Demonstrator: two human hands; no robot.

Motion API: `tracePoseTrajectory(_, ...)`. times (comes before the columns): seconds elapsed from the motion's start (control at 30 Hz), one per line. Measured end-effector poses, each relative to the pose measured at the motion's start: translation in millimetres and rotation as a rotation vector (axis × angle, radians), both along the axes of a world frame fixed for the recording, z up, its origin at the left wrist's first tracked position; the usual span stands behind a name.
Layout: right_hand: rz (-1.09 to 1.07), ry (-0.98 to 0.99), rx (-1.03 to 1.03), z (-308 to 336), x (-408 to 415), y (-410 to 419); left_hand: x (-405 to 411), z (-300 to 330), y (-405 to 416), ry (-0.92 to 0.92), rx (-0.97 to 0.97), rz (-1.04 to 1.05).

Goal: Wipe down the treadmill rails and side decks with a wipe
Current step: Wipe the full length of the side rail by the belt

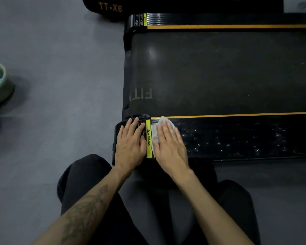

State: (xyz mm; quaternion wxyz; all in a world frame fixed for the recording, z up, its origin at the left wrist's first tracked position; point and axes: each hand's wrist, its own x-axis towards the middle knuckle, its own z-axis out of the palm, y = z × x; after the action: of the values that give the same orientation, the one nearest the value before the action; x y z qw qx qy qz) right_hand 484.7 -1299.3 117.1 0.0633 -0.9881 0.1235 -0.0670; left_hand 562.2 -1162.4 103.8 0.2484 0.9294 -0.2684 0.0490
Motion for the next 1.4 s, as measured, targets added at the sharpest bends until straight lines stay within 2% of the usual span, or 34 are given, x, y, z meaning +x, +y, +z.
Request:
tracePoseTrajectory(0.1,-0.010,0.031,-0.004,-5.9,-12.3,13.5,-0.2,0.5,0.2,0.001,-0.013,0.006)
tracePoseTrajectory(0.27,0.111,-0.007,-0.014,-0.7,0.4,3.4,-0.6,-0.1,0.4,-0.008,0.002,0.006)
tracePoseTrajectory(0.5,-0.068,-0.030,0.027,-3.9,-6.6,18.9,0.0,-2.9,-0.5,-0.030,-0.018,0.011)
tracePoseTrajectory(0.7,0.089,-0.050,0.007,-1.3,1.2,10.4,0.1,-3.4,0.8,-0.023,-0.019,0.005)
tracePoseTrajectory(0.87,-0.050,-0.083,0.018,-2.4,-14.6,9.0,0.1,-1.8,1.0,-0.025,-0.035,0.000)
tracePoseTrajectory(1.07,0.093,-0.053,-0.001,-2.5,-14.7,10.9,0.8,-2.4,0.9,-0.020,-0.031,-0.004)
tracePoseTrajectory(1.27,-0.131,-0.050,0.012,-5.6,-27.8,17.7,1.5,-3.8,3.7,-0.007,-0.071,-0.014)
tracePoseTrajectory(1.4,-0.011,-0.063,0.015,-6.5,-29.1,29.4,2.6,-5.7,3.9,-0.015,-0.087,-0.017)
